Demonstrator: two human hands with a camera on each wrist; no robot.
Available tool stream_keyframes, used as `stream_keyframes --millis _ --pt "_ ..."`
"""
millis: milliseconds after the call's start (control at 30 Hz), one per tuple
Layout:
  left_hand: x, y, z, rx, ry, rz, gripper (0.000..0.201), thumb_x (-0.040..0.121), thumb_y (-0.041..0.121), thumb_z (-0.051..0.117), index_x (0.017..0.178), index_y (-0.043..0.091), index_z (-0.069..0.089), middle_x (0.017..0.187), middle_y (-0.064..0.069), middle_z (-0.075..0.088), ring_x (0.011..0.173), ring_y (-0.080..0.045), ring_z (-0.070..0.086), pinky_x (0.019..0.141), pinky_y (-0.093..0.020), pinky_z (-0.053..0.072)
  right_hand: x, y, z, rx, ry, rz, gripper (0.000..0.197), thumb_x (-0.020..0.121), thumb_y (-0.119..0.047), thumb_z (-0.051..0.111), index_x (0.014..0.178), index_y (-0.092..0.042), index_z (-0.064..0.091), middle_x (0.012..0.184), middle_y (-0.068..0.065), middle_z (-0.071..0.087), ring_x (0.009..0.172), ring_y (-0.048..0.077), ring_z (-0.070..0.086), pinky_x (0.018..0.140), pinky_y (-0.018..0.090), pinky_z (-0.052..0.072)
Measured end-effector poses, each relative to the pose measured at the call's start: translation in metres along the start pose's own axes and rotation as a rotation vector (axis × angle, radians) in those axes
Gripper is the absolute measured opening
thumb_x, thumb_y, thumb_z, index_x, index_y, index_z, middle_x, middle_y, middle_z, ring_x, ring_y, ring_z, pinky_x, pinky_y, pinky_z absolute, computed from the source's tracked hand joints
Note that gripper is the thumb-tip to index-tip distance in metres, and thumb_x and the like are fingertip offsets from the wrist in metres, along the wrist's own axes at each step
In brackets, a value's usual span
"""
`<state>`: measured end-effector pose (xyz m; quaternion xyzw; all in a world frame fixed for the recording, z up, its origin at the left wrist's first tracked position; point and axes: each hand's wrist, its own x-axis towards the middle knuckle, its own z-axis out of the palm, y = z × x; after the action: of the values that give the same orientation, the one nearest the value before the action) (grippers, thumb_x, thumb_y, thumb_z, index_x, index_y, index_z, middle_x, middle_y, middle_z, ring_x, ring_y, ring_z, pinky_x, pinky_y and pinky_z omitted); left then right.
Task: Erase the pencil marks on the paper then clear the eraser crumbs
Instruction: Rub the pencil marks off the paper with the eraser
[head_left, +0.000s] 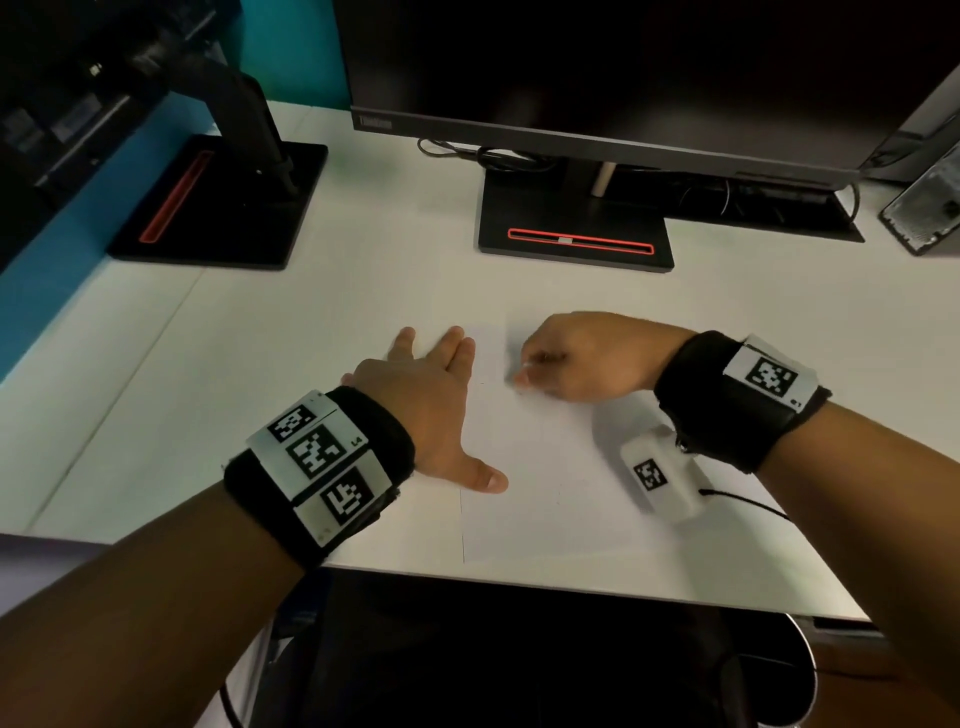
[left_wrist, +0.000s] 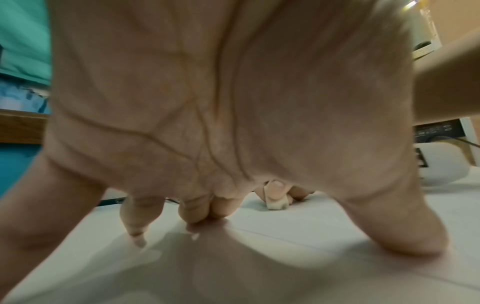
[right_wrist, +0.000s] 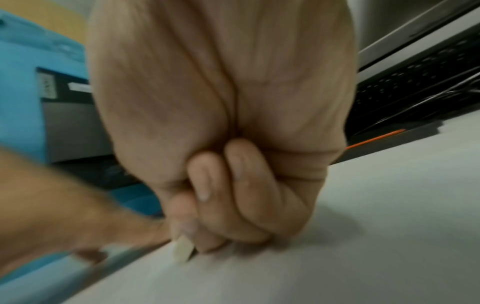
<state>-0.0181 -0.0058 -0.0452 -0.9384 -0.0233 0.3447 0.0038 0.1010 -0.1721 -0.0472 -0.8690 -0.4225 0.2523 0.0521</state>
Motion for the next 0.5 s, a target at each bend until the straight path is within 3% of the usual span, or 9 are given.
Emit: stream_keyframes --millis 100,167,267,333,433,500 --pt "0.000 0.001 0.000 0.001 0.008 0.002 0.144 0.063 0.093 0.058 0.157 0.021 -0.024 0.164 0.011 -0.030 0.154 -0.034 -0.014 0.113 -0.061 0.035 0.001 0.009 -0.008 -0.010 0.102 0.093 0.043 0.102 -0.042 0.047 0.078 -0.010 0.062 0.080 0.008 0.064 0.079 0.027 0.060 0.070 0.037 0.047" --pt "0.000 0.000 0.000 -0.001 0.005 0.000 0.146 0.061 0.094 0.059 0.157 0.021 -0.024 0.164 0.011 -0.030 0.154 -0.034 -0.015 0.113 -0.062 0.035 -0.002 0.005 -0.004 -0.012 0.108 0.053 0.042 0.102 -0.041 0.047 0.074 -0.012 0.057 0.074 0.003 0.059 0.074 0.024 0.055 0.066 0.035 0.042" --pt "0.000 0.001 -0.001 0.009 0.000 0.005 0.150 0.058 0.093 0.063 0.158 0.020 -0.022 0.165 0.008 -0.029 0.154 -0.036 -0.013 0.114 -0.062 0.033 -0.008 0.000 0.001 0.048 0.066 0.035 0.043 0.102 -0.043 0.048 0.079 -0.010 0.061 0.075 0.002 0.062 0.070 0.019 0.055 0.070 0.034 0.046" --pt "-0.001 0.004 -0.007 0.009 0.013 0.016 0.149 0.058 0.089 0.068 0.159 0.022 -0.018 0.168 0.003 -0.020 0.155 -0.039 -0.005 0.115 -0.057 0.032 -0.009 0.002 -0.002 0.084 0.056 0.076 0.042 0.102 -0.042 0.048 0.082 -0.010 0.064 0.075 0.002 0.066 0.069 0.019 0.059 0.069 0.034 0.048" --pt "0.003 0.012 -0.017 -0.038 0.081 0.010 0.139 0.060 0.088 0.069 0.160 0.031 -0.010 0.168 -0.005 0.005 0.149 -0.039 0.019 0.110 -0.052 0.039 -0.008 0.002 -0.002 0.196 0.026 0.117 0.036 0.103 -0.040 0.049 0.086 -0.012 0.065 0.072 0.001 0.071 0.055 0.011 0.063 0.060 0.024 0.049" --pt "0.007 0.017 -0.017 -0.041 0.114 -0.013 0.133 0.060 0.091 0.065 0.159 0.034 -0.001 0.161 -0.007 0.013 0.142 -0.037 0.028 0.104 -0.055 0.045 -0.009 0.003 0.000 0.224 0.024 0.118 0.034 0.103 -0.039 0.049 0.087 -0.014 0.065 0.074 0.002 0.073 0.051 0.007 0.062 0.057 0.021 0.049"
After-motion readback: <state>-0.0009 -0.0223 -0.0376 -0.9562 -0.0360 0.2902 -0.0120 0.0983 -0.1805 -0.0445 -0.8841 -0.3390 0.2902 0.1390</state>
